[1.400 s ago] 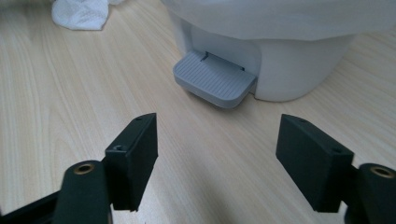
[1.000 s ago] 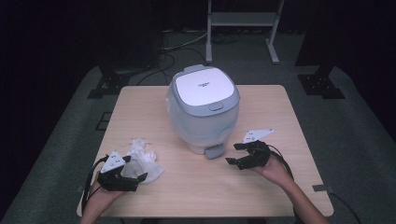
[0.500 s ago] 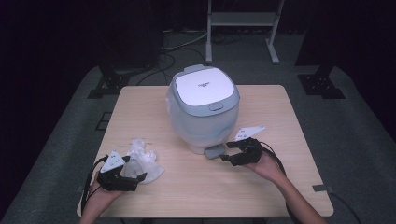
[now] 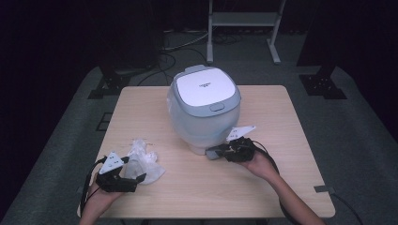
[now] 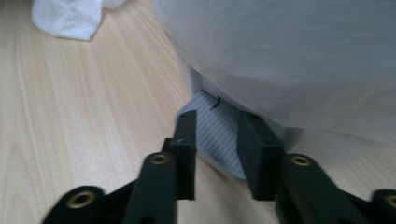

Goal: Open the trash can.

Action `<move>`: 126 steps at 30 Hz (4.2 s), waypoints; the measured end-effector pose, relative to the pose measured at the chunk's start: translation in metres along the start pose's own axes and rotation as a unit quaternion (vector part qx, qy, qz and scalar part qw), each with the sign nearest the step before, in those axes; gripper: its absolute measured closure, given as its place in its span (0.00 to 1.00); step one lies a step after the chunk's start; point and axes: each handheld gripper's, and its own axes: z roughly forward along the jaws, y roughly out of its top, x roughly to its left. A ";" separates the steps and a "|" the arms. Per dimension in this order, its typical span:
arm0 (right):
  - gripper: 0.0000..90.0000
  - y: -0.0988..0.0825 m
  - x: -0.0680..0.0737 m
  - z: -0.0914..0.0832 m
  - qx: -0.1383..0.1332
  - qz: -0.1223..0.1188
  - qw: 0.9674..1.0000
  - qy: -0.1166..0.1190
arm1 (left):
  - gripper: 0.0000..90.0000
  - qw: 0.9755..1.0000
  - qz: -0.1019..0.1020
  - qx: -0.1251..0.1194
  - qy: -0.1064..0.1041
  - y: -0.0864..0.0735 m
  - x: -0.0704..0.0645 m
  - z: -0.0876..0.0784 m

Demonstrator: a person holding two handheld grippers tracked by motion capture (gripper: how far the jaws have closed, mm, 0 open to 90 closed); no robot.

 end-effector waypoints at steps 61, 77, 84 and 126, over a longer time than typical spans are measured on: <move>0.94 0.000 0.005 0.037 0.054 -0.013 0.998 -0.040 | 0.24 0.996 0.029 0.079 0.000 -0.001 0.002 0.025; 0.94 0.001 0.005 0.037 0.056 -0.015 0.998 -0.038 | 0.48 0.990 0.054 0.123 -0.031 -0.004 -0.006 0.040; 0.94 0.001 0.004 0.037 0.056 -0.016 0.998 -0.037 | 0.68 0.991 0.044 0.116 -0.057 -0.006 -0.005 0.037; 0.94 0.000 0.004 0.037 0.053 -0.008 0.998 -0.038 | 0.99 0.991 0.015 0.069 -0.115 0.042 -0.006 -0.025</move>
